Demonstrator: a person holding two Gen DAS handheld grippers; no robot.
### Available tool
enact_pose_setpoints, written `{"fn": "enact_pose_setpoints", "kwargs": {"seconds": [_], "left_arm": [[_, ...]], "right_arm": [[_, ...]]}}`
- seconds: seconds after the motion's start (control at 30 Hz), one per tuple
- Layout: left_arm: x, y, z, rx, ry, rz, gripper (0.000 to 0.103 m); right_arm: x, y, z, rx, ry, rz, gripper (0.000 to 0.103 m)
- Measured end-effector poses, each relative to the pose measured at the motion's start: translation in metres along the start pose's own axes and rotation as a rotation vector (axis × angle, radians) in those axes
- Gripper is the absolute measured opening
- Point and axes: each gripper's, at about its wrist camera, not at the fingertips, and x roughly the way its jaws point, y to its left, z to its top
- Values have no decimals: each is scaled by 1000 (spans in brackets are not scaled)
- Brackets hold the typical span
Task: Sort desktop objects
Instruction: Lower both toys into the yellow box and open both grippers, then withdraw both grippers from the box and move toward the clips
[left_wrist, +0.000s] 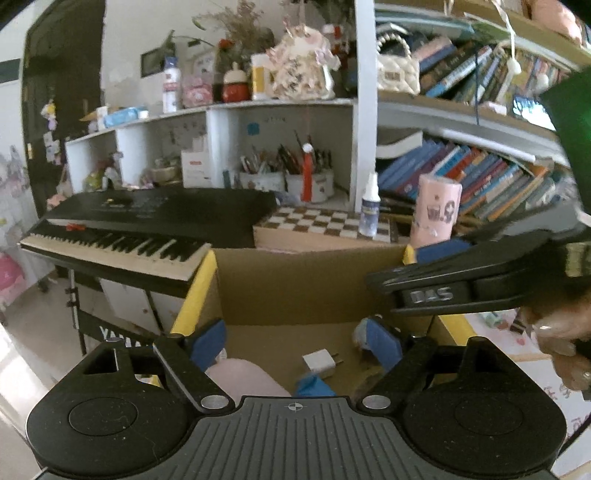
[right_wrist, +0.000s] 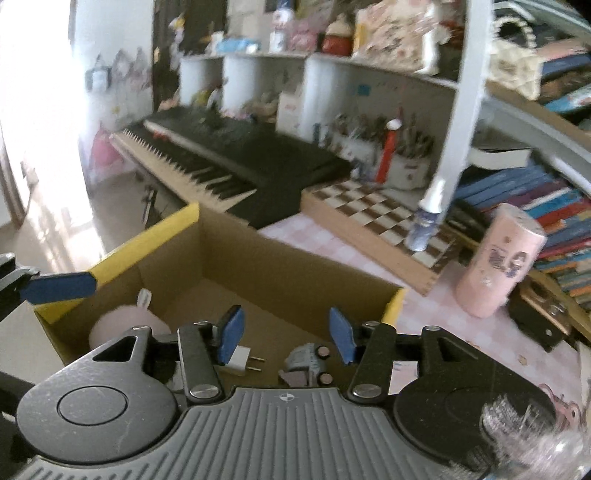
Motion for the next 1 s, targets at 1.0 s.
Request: {"fn": "enact_pose_setpoints", "kwargs": {"seconds": [1.0], "left_arm": [[-116,18,-60,-75,-47,-24,86]], "right_arm": [[-146,40,-115,285,-89,-248,51]]}}
